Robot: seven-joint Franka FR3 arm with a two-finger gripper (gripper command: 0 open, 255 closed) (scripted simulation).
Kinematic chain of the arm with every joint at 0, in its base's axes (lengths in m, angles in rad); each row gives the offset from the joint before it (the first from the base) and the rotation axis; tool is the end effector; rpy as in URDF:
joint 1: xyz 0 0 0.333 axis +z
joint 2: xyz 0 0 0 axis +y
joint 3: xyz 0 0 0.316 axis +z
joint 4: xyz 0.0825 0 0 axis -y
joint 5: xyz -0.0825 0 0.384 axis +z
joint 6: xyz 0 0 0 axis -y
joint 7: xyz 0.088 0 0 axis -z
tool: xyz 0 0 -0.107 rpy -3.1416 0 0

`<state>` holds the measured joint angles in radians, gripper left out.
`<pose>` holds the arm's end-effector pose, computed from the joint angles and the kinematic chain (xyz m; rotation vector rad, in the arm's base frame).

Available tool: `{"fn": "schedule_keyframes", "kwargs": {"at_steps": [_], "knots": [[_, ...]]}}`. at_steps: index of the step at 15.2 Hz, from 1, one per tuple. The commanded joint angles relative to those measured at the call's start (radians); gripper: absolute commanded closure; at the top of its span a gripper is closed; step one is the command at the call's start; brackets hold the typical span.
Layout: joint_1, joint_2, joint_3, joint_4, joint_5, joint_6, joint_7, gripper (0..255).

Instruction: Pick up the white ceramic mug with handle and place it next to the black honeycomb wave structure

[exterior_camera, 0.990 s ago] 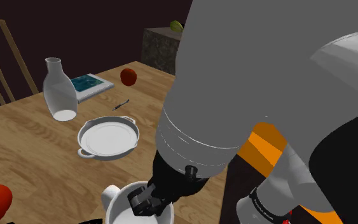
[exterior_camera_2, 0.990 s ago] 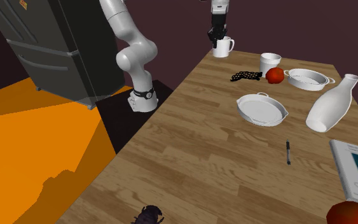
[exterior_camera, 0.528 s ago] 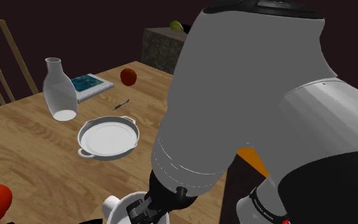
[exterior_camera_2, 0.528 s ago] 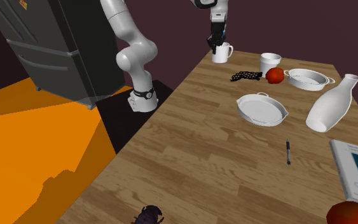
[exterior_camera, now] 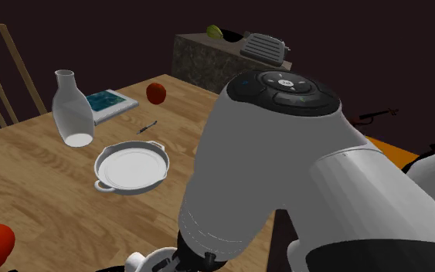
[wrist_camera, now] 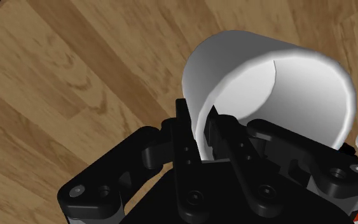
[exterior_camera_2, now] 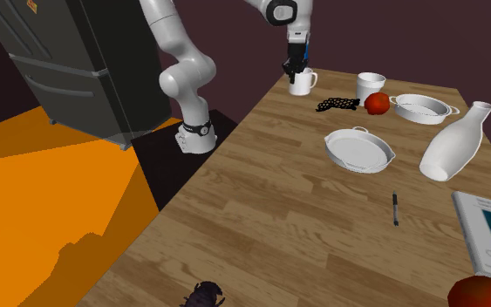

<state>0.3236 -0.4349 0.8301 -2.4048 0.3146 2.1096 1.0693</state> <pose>0.1612 0.4196 0.4225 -3.1258 0.1892 -0.0864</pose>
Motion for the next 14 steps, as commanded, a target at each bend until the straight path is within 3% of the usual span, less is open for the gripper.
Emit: {"fn": "schedule_keyframes", "kwargs": {"at_steps": [1,11,14], "knots": [[-0.005,0.016,0.014,-0.018,-0.003,0.034,0.005,255],[-0.043,0.109,0.090,-0.090,-0.034,0.191,0.043,255],[-0.043,0.109,0.090,-0.090,-0.034,0.191,0.043,255]]}}
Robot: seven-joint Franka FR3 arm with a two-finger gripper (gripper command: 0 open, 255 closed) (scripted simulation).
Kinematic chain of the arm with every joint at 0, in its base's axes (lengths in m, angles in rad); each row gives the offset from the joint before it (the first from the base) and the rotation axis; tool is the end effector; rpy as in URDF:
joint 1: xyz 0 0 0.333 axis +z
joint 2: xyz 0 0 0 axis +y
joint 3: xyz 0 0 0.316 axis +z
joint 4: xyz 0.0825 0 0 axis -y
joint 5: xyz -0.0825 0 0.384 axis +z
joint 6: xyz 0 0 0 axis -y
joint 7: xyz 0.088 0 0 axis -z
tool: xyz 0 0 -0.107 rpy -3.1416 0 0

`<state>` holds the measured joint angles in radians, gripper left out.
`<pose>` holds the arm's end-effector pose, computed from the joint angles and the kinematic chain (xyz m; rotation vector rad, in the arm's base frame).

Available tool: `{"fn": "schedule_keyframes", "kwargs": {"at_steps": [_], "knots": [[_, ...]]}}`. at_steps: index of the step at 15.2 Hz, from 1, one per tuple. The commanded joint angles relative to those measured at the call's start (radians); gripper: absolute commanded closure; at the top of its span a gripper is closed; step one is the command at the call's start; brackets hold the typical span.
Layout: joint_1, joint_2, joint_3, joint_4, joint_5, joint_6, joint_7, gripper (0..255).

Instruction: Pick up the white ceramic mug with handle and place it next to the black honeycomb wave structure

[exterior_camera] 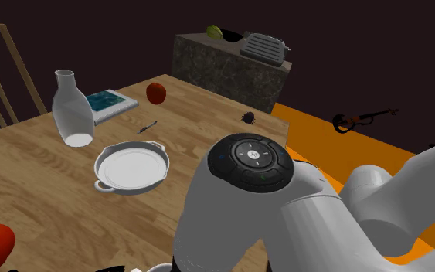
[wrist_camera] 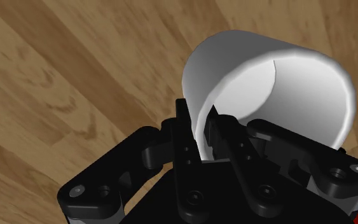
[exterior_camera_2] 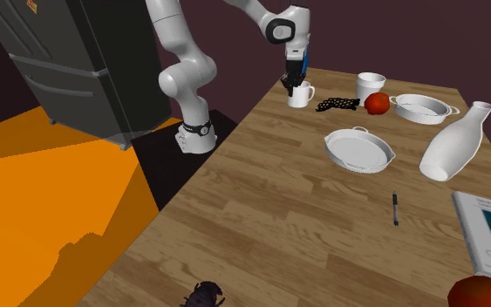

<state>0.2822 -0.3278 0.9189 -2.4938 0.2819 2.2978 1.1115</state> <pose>0.1612 0.4198 0.3599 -3.1255 0.1889 -0.0869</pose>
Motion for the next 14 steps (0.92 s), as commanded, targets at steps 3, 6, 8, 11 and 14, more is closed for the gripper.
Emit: {"fn": "schedule_keyframes", "kwargs": {"at_steps": [3,6,8,11,14], "knots": [[-0.001,0.002,0.001,-0.001,-0.001,0.003,0.000,255],[-0.001,0.002,0.001,-0.001,-0.001,0.003,0.000,0],[-0.001,0.002,0.001,-0.001,-0.001,0.003,0.000,0],[0.012,-0.027,-0.020,0.015,0.013,-0.039,-0.012,0],[0.039,-0.094,-0.071,0.065,0.035,-0.150,-0.035,0]]}}
